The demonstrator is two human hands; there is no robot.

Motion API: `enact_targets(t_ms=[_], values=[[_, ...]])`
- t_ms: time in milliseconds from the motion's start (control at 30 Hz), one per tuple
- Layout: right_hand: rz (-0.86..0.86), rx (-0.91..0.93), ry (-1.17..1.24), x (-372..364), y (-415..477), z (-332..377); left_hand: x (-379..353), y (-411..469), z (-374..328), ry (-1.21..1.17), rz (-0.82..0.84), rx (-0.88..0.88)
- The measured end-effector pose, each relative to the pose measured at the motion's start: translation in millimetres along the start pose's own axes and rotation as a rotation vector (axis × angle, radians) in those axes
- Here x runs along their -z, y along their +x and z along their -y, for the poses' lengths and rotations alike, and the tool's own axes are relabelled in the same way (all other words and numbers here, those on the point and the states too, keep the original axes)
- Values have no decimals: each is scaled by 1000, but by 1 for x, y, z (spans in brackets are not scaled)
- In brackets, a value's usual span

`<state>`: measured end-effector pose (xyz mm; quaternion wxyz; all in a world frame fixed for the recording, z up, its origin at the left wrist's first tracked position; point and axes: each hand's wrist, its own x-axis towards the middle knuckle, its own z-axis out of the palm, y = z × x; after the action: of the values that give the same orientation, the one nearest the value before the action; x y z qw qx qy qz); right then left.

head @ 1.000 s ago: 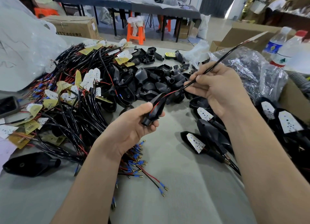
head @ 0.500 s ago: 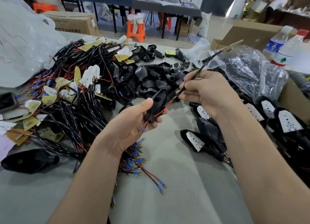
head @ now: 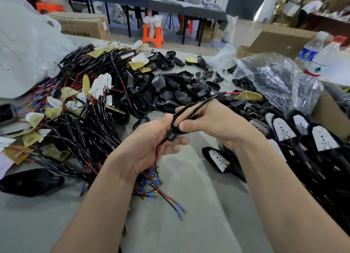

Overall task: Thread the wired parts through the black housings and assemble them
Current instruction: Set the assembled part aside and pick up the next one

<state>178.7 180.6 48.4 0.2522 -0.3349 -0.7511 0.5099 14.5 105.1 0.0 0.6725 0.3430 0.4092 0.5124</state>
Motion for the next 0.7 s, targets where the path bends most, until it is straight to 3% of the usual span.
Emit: enact_targets(t_ms=[133,300,467,567,700], values=[[-183,7,82,1,4,-1,0,-4,-4,67,69,45],[-394,-126,17,2,7,-14,0,-5,0,130,-27,77],[-644,-382,427,30,8,-21,11,-5,-3,16,-168,-24],[-767,-364,592,38,8,-25,11,-12,-7,101,10,-36],[-814,-334,541,37,10,-27,8,-21,-3,189,363,64]])
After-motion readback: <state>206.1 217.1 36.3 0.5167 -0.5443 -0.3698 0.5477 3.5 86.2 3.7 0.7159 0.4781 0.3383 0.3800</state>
